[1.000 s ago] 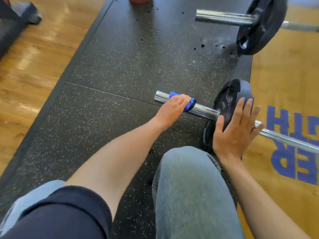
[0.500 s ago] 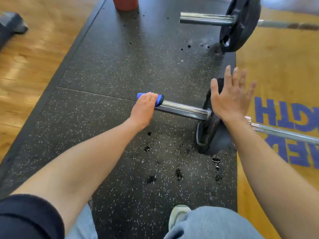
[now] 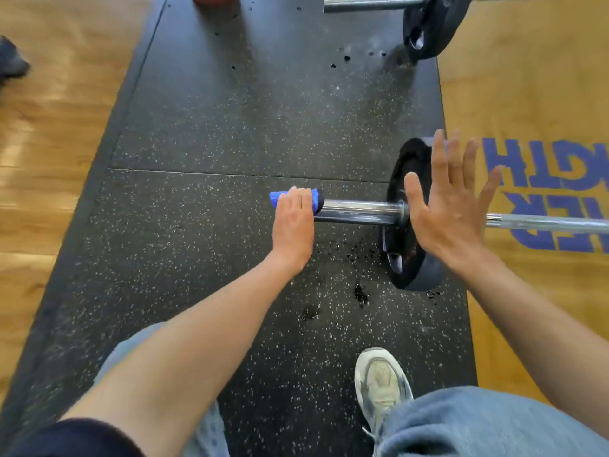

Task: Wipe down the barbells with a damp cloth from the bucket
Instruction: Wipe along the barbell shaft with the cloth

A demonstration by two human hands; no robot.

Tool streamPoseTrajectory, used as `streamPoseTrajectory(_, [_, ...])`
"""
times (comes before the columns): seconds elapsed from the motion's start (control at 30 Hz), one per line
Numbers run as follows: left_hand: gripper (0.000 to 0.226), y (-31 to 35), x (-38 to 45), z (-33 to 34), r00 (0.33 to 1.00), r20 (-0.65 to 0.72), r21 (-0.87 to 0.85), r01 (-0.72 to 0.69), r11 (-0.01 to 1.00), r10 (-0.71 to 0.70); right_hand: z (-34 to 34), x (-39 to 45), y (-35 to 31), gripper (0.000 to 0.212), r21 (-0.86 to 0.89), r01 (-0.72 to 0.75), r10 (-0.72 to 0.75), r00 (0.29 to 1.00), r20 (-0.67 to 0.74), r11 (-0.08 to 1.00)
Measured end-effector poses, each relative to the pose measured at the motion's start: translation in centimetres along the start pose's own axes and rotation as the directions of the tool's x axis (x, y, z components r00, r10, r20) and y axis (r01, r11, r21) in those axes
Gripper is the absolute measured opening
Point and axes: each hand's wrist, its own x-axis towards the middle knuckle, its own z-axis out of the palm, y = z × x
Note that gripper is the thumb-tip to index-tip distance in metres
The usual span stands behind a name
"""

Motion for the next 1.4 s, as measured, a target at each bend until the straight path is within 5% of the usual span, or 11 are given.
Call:
streamPoseTrajectory(0.17, [0.073, 1.2, -3.3, -0.3, 0.976, 0.066, -0.038, -0.203, 0.978, 0.205, 0.1, 2.0, 0.2, 0.068, -0.094, 0.022, -0.021, 1.000, 0.007, 0.995])
streamPoseTrajectory(0.33, [0.066, -1.6, -5.7, -1.8, 0.999, 0.036, -0.011, 0.013, 1.000, -0.013, 0.5, -2.5, -0.1, 0.068, -0.097, 0.019, -0.022, 0.999, -0.037, 0.995])
streamPoseTrajectory(0.6, [0.075, 4.3, -7.7, 0.6, 0.976, 0.077, -0.147, -0.192, 0.970, 0.205, 0.5, -8.0, 0.1, 0.064, -0.057, 0.008, -0.015, 0.991, -0.131, 0.998])
streamPoseTrajectory(0.83, [0.070, 1.0, -11.2, -1.3, 0.997, 0.009, -0.050, 0.081, 0.995, -0.080, -1.4, -7.2, 0.3, 0.062, 0.016, -0.007, 0.009, 0.990, -0.137, 1.000])
streamPoseTrajectory(1.07, [0.074, 7.5, -11.3, -0.8, 0.977, 0.109, -0.177, -0.163, 0.971, 0.184, -0.8, -7.3, 0.9, 0.060, -0.033, -0.053, 0.049, 0.994, -0.093, 0.998])
streamPoseTrajectory(1.27, [0.064, 0.7, -12.5, -2.0, 0.997, 0.017, -0.090, 0.070, 0.993, -0.069, -0.4, -7.7, -0.1, 0.066, -0.066, -0.025, 0.018, 0.994, -0.104, 0.998])
streamPoseTrajectory(1.4, [0.055, 7.2, -10.8, -0.9, 0.995, 0.061, -0.195, -0.071, 0.978, 0.084, -0.5, -7.7, -0.1, 0.065, -0.043, -0.040, 0.035, 0.993, -0.114, 0.998])
